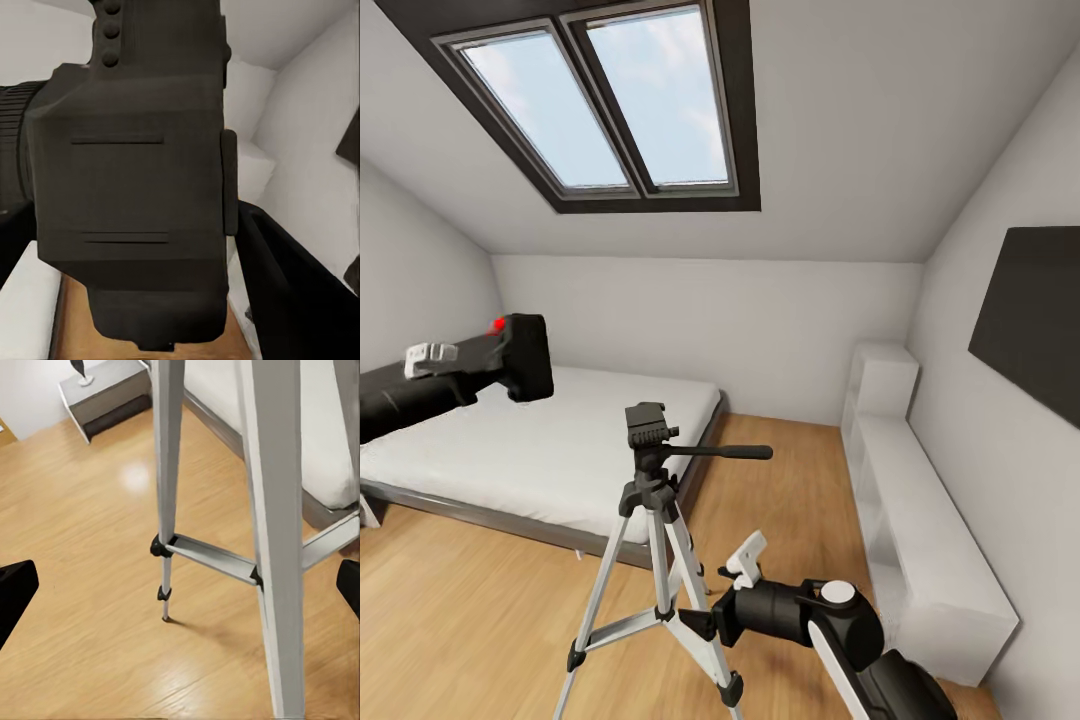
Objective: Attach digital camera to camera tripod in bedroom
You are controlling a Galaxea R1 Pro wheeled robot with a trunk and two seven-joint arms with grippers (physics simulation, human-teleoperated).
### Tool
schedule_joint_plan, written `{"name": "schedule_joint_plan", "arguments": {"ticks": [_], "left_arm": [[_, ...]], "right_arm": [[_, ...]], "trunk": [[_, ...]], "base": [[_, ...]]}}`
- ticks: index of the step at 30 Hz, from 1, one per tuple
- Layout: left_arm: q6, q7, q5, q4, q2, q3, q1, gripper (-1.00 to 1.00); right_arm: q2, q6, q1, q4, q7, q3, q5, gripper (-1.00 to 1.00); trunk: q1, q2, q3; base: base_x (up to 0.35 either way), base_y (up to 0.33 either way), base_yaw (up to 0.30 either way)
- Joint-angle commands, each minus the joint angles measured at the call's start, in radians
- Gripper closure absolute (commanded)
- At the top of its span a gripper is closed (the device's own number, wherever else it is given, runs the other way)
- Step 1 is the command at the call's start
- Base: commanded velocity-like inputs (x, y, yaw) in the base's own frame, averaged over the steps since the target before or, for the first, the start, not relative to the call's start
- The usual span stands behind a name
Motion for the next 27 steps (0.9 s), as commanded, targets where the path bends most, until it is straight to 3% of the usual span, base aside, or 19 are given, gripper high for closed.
{"name": "schedule_joint_plan", "arguments": {"ticks": [1, 8, 9, 13, 20, 27], "left_arm": [[0.001, -0.008, -0.008, 0.001, 0.014, -0.025, -0.013, 1.0], [0.01, -0.076, -0.008, 0.011, 0.115, -0.246, -0.118, 1.0], [0.012, -0.098, -0.008, 0.014, 0.132, -0.299, -0.151, 1.0], [0.013, -0.149, -0.009, 0.033, 0.152, -0.384, -0.218, 1.0], [0.012, -0.211, -0.01, 0.05, 0.158, -0.423, -0.269, 1.0], [0.013, -0.239, -0.011, 0.054, 0.16, -0.435, -0.295, 1.0]], "right_arm": [[0.003, 0.005, -0.001, 0.005, -0.015, 0.003, 0.003, -1.0], [0.028, -0.003, -0.002, 0.025, -0.07, 0.019, 0.038, -1.0], [0.031, -0.008, -0.002, 0.027, -0.075, 0.021, 0.041, -1.0], [0.035, -0.021, -0.002, 0.029, -0.082, 0.023, 0.046, -1.0], [0.037, -0.027, -0.002, 0.03, -0.084, 0.027, 0.061, -1.0], [0.044, -0.078, -0.025, 0.096, -0.086, 0.031, 0.129, -1.0]], "trunk": [[0.0, -0.001, -0.001], [0.0, -0.001, -0.001], [0.0, -0.001, -0.001], [0.0, -0.001, -0.001], [0.0, -0.001, -0.001], [0.0, -0.001, -0.001]], "base": [[0.0, 0.0, 0.0], [0.0, 0.0, 0.0], [0.0, 0.0, 0.0], [0.0, 0.0, 0.0], [0.0, 0.0, 0.0], [0.0, 0.0, 0.0]]}}
